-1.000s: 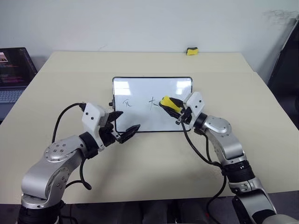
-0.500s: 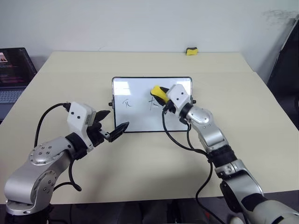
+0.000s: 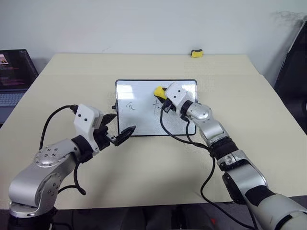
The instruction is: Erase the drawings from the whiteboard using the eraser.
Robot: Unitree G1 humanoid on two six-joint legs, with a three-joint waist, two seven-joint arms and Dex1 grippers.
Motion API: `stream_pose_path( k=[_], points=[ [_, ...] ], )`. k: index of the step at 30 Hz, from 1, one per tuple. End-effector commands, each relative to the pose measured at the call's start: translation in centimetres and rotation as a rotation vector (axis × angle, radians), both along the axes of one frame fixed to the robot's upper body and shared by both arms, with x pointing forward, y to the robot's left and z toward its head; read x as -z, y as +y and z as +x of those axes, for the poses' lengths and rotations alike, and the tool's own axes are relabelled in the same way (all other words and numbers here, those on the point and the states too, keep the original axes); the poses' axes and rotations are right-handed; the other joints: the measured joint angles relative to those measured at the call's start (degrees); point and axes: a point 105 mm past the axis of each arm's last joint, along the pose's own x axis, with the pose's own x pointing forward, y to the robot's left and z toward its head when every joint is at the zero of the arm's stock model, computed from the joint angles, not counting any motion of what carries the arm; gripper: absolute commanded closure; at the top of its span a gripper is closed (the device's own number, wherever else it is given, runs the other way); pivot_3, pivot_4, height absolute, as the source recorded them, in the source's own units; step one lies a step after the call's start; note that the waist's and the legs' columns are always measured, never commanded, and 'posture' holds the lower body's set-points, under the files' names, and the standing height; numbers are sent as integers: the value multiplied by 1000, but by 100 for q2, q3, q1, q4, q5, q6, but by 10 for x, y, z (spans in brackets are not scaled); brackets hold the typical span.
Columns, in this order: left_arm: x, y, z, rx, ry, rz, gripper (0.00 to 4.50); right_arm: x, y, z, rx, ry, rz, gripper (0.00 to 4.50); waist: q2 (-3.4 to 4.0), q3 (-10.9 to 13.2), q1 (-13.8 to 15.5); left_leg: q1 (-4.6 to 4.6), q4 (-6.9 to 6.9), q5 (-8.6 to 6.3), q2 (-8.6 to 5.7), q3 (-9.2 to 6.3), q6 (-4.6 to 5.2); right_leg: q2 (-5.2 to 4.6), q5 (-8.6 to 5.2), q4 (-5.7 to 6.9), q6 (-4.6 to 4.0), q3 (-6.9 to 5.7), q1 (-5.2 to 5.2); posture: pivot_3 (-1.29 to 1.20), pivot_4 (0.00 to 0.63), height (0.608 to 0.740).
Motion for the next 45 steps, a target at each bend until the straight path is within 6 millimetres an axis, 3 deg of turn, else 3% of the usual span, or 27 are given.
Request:
stream_pose_path(
  k=[1,6,10,16,20,24,28,33,38,41,45],
  points=[
    [-7,-1,0,8,-34,7,0,57,-11,-10,-15,153,-171,3306,0,-2,0,7,0,0,0,1,0,0,0,3,0,2,5,0,150,740],
    [-7,-1,0,10,-33,9,0,85,-16,-28,-90,183,-323,3306,0,-2,-1,72,-14,1,-2,-1,0,1,-2,2,0,3,58,0,150,740],
    [-7,0,0,12,-30,10,0,73,-9,-36,-154,140,-302,3307,0,-1,1,75,-14,10,-1,-7,8,4,-6,4,10,1,60,0,150,740],
    [-5,-1,0,13,-26,8,0,-20,-6,-21,-103,-71,57,3308,2,7,3,43,-17,12,0,-4,4,6,10,2,-14,3,30,0,150,740],
    [-4,-2,0,19,-24,5,0,-46,-14,-10,-38,-146,143,3308,2,7,0,-19,-18,20,2,-4,-10,6,13,0,-14,0,-25,0,150,740],
    [-4,-4,-1,27,-23,2,0,-42,-13,-4,-4,-156,122,3308,1,6,1,-25,-25,15,4,-4,-17,5,10,-12,-9,-3,-25,0,150,740],
    [-4,-6,-1,36,-23,0,0,-24,1,-4,-1,-111,84,3308,1,6,-10,-31,-25,13,4,-3,-20,4,9,-18,-8,-1,-27,0,150,740],
    [-4,-6,0,43,-23,1,0,15,17,-12,-48,6,-64,3308,0,5,-13,-24,-23,13,7,-6,-19,4,9,-7,-8,-2,-25,0,150,740],
    [-5,-7,0,47,-25,2,0,58,9,-25,-93,147,-225,3308,-1,3,-8,2,-23,13,6,-6,-19,6,9,-1,-9,-3,-5,0,150,740],
    [-5,-7,0,49,-25,3,0,54,8,-27,-100,140,-211,3308,-1,3,-8,7,-23,13,5,-6,-18,7,9,4,-9,-2,-2,0,150,740],
    [-5,-7,0,50,-24,2,0,7,17,-29,-144,6,-50,3308,-1,4,-6,6,-22,16,4,-11,-17,10,10,5,-10,-2,-3,0,150,740]
  ],
)
